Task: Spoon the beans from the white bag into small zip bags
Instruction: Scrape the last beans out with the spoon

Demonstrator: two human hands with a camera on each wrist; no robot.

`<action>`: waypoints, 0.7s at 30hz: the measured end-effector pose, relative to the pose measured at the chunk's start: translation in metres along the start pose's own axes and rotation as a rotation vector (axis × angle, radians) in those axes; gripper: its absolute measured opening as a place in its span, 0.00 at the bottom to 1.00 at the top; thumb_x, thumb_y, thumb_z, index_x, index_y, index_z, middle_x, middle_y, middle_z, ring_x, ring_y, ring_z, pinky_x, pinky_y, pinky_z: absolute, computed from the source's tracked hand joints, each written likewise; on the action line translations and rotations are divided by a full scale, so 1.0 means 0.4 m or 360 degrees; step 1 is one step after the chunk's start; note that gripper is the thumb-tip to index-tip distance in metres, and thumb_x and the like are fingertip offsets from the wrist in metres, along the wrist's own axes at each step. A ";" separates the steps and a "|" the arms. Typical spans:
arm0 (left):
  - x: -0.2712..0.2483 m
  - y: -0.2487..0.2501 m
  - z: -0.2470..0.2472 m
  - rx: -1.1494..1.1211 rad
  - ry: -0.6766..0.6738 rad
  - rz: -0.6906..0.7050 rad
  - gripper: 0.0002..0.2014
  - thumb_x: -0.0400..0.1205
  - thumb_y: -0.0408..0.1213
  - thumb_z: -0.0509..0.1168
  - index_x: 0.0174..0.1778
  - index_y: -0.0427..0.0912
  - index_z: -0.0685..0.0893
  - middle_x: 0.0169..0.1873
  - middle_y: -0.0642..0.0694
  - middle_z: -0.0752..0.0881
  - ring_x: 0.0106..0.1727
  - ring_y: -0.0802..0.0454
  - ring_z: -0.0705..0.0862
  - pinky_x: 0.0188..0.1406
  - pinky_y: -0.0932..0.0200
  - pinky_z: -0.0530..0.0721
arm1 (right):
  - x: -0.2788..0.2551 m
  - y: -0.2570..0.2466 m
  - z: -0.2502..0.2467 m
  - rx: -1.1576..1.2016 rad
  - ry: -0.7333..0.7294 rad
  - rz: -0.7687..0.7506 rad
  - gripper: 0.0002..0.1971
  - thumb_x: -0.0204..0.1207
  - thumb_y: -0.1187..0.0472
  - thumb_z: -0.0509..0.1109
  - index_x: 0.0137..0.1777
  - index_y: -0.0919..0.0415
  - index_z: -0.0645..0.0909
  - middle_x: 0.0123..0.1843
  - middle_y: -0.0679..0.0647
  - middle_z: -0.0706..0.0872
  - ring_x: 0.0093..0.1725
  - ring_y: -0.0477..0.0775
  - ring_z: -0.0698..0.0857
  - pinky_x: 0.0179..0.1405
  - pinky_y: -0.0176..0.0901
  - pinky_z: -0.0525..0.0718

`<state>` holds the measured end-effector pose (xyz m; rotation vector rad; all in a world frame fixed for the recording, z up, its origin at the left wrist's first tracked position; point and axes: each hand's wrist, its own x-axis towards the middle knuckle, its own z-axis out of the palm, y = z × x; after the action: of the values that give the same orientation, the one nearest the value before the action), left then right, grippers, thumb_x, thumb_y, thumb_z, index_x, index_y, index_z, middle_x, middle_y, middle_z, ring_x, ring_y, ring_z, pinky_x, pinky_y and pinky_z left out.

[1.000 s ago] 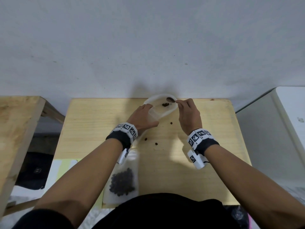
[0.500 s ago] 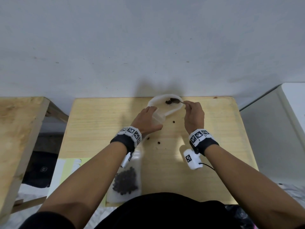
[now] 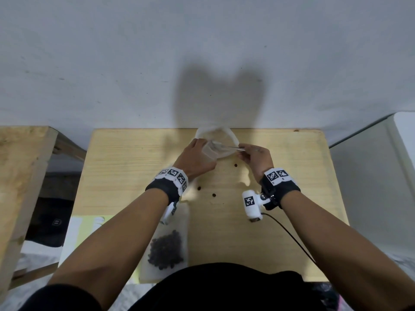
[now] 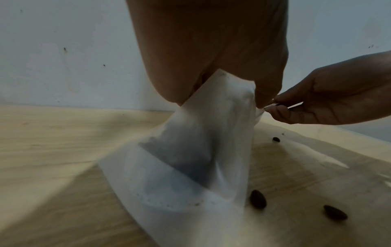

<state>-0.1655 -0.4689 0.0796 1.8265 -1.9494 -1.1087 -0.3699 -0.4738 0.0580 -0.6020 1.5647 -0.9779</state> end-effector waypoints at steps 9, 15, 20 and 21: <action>-0.010 -0.018 -0.001 0.0044 -0.0007 0.0019 0.34 0.76 0.46 0.72 0.77 0.41 0.70 0.73 0.46 0.74 0.69 0.44 0.76 0.64 0.54 0.77 | -0.009 -0.017 -0.028 0.0337 0.0122 0.0110 0.16 0.81 0.72 0.65 0.67 0.75 0.79 0.45 0.58 0.85 0.42 0.50 0.85 0.48 0.34 0.88; -0.019 -0.028 -0.007 0.0098 -0.0002 0.0013 0.35 0.75 0.49 0.72 0.77 0.43 0.69 0.73 0.46 0.73 0.68 0.45 0.77 0.64 0.45 0.81 | -0.031 -0.025 -0.056 0.0531 0.0184 0.0156 0.15 0.81 0.71 0.65 0.66 0.75 0.79 0.44 0.57 0.84 0.42 0.50 0.86 0.48 0.36 0.87; -0.027 -0.028 -0.008 0.0106 0.0024 0.0007 0.36 0.75 0.49 0.72 0.77 0.43 0.67 0.73 0.46 0.73 0.68 0.45 0.76 0.62 0.48 0.81 | -0.042 -0.028 -0.069 0.0565 0.0234 0.0078 0.09 0.81 0.73 0.63 0.54 0.72 0.85 0.42 0.60 0.86 0.39 0.51 0.88 0.48 0.36 0.89; -0.029 -0.025 -0.007 0.0098 0.0034 0.0006 0.36 0.74 0.49 0.72 0.77 0.43 0.68 0.73 0.46 0.73 0.68 0.45 0.76 0.61 0.49 0.80 | -0.046 -0.028 -0.070 0.0580 0.0243 0.0066 0.10 0.80 0.74 0.62 0.49 0.70 0.86 0.41 0.61 0.86 0.38 0.51 0.89 0.49 0.37 0.90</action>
<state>-0.1540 -0.4583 0.0783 1.8570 -1.9956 -1.0346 -0.3939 -0.4574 0.0779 -0.2440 1.4744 -1.2641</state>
